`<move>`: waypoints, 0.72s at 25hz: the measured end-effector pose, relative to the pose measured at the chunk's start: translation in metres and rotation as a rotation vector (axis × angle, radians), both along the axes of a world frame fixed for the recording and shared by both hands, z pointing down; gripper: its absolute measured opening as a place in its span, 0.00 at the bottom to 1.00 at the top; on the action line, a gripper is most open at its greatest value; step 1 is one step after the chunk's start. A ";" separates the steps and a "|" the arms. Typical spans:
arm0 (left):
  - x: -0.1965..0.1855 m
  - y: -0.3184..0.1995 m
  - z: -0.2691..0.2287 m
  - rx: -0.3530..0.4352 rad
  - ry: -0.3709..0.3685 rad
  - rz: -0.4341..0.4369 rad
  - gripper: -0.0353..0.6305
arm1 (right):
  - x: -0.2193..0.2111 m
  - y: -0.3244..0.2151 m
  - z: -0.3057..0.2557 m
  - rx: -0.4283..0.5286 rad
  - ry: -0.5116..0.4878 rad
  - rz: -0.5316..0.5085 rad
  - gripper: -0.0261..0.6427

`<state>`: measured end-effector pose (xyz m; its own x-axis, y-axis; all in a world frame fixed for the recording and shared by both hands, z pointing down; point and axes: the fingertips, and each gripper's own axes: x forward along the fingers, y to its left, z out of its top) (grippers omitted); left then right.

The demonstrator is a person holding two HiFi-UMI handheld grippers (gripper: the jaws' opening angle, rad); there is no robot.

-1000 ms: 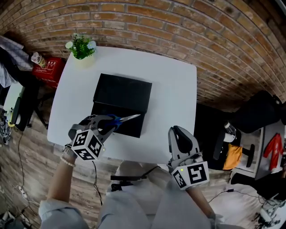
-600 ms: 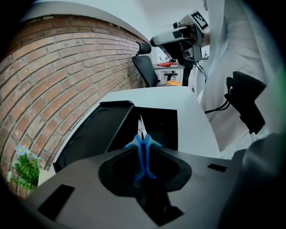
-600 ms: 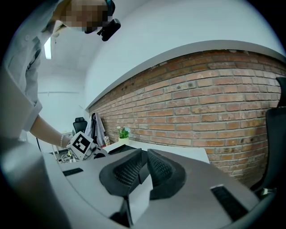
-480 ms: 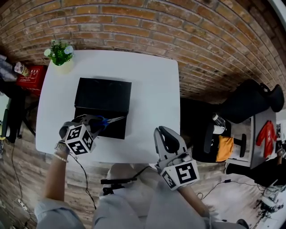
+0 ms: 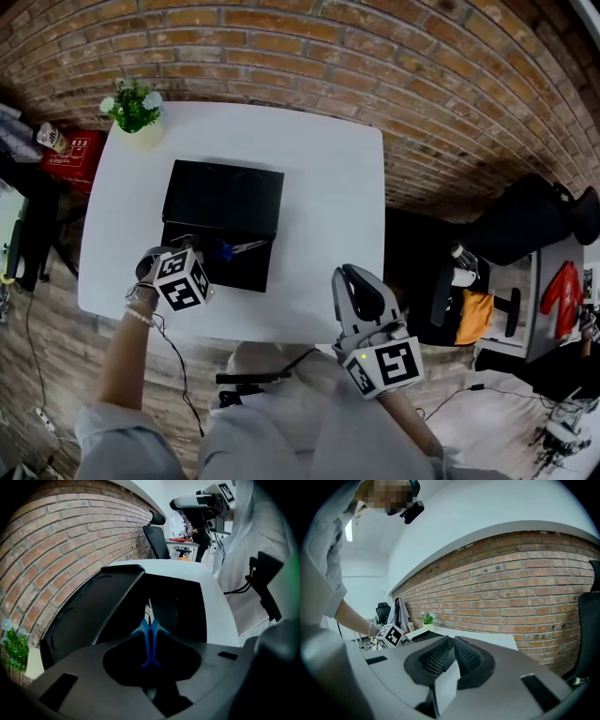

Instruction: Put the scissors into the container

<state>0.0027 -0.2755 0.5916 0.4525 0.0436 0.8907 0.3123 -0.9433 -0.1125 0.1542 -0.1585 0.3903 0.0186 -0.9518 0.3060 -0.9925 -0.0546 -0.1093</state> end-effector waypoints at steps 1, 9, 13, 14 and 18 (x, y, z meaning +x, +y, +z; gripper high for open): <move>0.001 0.000 0.001 -0.004 -0.001 -0.008 0.20 | 0.001 0.000 0.000 0.000 0.000 -0.001 0.13; 0.001 -0.003 -0.002 -0.008 0.001 -0.099 0.20 | 0.004 -0.011 -0.002 0.008 0.007 -0.037 0.13; 0.001 -0.009 -0.017 -0.008 0.069 -0.186 0.20 | 0.000 -0.020 -0.006 0.018 0.011 -0.066 0.14; 0.002 -0.010 -0.023 -0.004 0.099 -0.215 0.20 | -0.001 -0.022 -0.008 0.023 0.013 -0.076 0.14; 0.003 -0.020 -0.065 0.026 0.263 -0.356 0.16 | -0.008 -0.035 -0.017 0.053 0.024 -0.134 0.14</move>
